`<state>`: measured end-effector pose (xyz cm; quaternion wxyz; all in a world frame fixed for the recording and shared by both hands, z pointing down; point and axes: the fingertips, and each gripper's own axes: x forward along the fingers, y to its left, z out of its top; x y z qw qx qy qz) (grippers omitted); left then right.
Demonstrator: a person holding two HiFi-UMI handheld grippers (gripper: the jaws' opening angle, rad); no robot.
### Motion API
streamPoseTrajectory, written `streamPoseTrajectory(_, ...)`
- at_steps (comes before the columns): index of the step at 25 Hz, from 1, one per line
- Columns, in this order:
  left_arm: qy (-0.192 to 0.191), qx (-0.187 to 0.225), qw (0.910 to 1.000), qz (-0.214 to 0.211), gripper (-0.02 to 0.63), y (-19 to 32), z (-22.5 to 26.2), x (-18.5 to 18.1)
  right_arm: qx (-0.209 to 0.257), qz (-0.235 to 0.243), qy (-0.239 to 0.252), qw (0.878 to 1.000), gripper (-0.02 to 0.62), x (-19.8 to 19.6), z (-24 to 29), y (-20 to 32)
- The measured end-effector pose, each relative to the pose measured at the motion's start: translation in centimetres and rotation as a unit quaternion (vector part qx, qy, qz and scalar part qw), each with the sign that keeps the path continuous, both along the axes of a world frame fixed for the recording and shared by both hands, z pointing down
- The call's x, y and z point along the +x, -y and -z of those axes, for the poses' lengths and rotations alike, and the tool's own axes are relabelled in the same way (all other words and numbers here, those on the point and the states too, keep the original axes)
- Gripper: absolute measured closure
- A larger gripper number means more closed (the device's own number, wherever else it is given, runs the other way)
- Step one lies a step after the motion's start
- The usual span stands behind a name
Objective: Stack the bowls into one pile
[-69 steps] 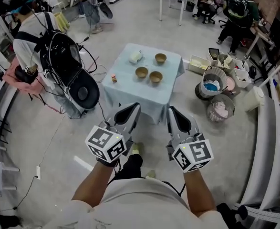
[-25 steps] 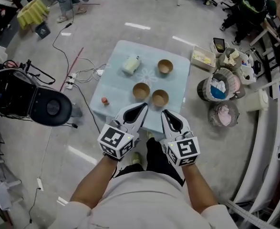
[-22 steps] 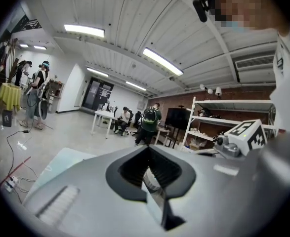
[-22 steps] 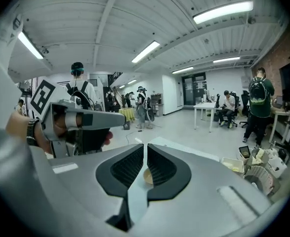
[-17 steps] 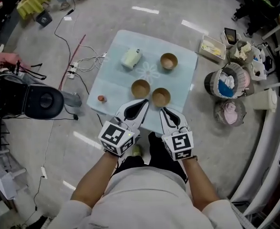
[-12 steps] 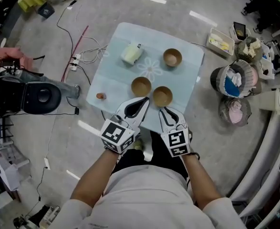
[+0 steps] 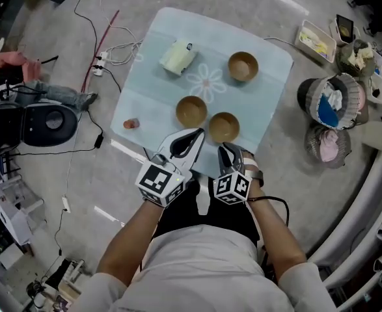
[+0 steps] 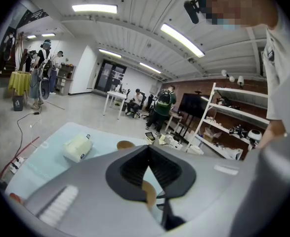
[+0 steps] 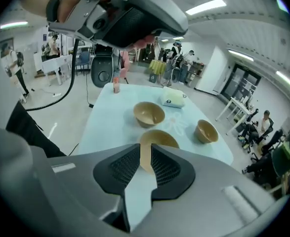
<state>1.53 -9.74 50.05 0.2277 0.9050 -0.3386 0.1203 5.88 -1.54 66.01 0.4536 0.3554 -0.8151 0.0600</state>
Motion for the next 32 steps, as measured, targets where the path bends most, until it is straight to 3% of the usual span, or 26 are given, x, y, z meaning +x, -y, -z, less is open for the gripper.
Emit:
streamPoseTrajectory(13, 0.003, -0.040, 0.9991, -0.013, 0.600, 0.2, -6.1, 1.2, -0.001, 0.069, -0.091, 0.993, 0.526, -0.2, -5.8, 0.0)
streamPoseTrajectory(27, 0.015, -0.059, 0.9980, -0.016, 0.600, -0.2, -8.0, 1.3, 0.009, 0.122, -0.132, 0.984, 0.528, -0.6, -7.1, -0.1)
streamPoseTrajectory(32, 0.018, -0.060, 0.9978, -0.020, 0.600, -0.1, -8.4, 1.4, 0.023, 0.119, -0.142, 0.983, 0.570, -0.1, -6.5, 0.7)
